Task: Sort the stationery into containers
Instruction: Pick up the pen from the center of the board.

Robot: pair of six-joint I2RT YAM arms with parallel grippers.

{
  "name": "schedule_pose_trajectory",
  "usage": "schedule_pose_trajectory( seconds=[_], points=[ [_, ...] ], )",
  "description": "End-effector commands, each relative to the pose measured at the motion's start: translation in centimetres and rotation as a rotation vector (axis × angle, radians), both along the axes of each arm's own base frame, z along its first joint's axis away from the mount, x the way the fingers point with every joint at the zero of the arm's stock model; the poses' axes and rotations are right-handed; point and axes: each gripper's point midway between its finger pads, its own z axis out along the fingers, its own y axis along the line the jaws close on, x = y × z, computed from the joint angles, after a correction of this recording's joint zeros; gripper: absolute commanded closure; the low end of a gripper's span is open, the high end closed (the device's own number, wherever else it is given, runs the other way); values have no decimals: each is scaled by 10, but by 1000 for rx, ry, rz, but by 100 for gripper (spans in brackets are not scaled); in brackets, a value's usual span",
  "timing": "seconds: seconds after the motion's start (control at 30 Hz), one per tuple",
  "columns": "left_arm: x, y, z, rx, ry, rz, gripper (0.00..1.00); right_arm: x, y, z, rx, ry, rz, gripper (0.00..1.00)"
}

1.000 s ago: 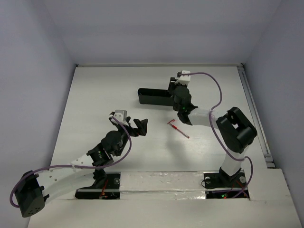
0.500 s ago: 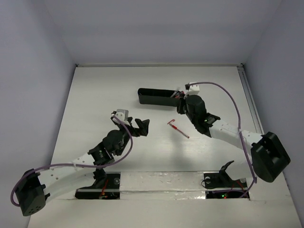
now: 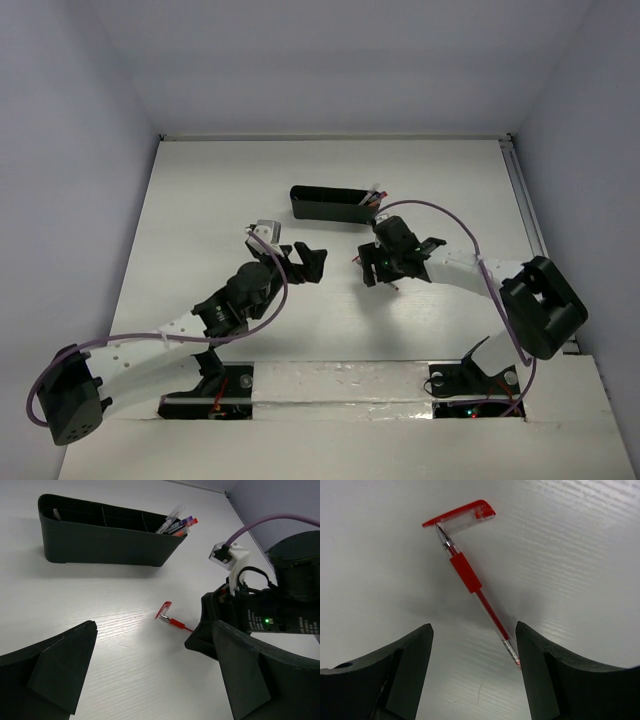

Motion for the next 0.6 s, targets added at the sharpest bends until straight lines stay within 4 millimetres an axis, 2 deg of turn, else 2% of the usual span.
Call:
schedule_pose_trajectory(
  seconds=[0.0, 0.13, 0.2, 0.33, 0.57],
  points=[
    [-5, -4, 19, -60, 1, -21, 1, -1, 7, 3, -14, 53, 19, 27],
    [-11, -6, 7, -52, 43, -47, 1, 2, 0, -10, -72, 95, 3, 31],
    [-14, -8, 4, -57, 52, -69, 1, 2, 1, -11, -77, 107, 5, 37],
    [-21, -7, -3, -85, 69, -86, 1, -12, 9, -16, -27, 168, 39, 59],
    [-26, -6, -16, -96, 104, -95, 1, -38, 16, -26, 64, 246, 62, 70]
  ],
)
